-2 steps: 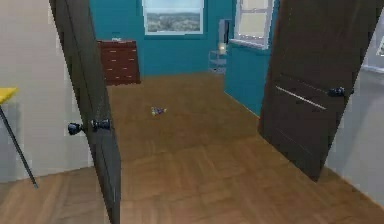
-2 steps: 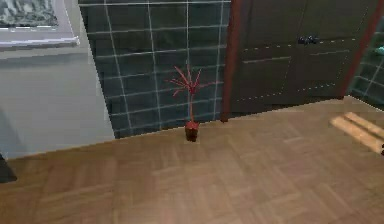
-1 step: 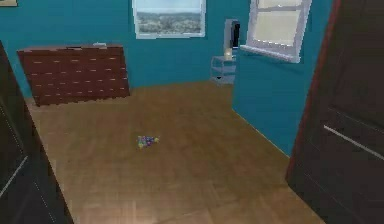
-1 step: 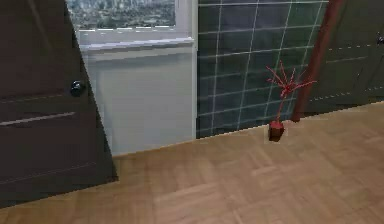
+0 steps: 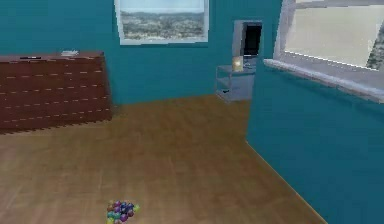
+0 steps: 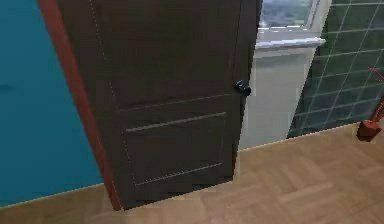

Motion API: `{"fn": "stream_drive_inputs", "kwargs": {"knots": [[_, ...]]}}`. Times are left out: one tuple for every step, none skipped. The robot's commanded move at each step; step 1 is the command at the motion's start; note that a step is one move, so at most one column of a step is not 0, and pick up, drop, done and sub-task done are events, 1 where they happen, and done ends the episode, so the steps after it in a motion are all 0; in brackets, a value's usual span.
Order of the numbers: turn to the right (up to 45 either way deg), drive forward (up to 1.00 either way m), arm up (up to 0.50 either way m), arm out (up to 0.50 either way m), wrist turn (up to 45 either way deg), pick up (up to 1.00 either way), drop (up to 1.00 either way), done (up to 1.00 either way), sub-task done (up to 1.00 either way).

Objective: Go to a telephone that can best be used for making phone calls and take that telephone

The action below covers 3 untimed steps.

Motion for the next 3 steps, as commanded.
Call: {"fn": "stream_drive_inputs", "kwargs": {"knots": [[0.0, 1.00, 0.00, 0.00, 0.0, 0.00, 0.00, 0.00, 0.00], [0.0, 0.05, 0.00, 0.00, 0.0, 0.00, 0.00, 0.00, 0.00], [-15.0, 0.00, 0.00, 0.00, 0.0, 0.00, 0.00, 0.00, 0.00]]}}
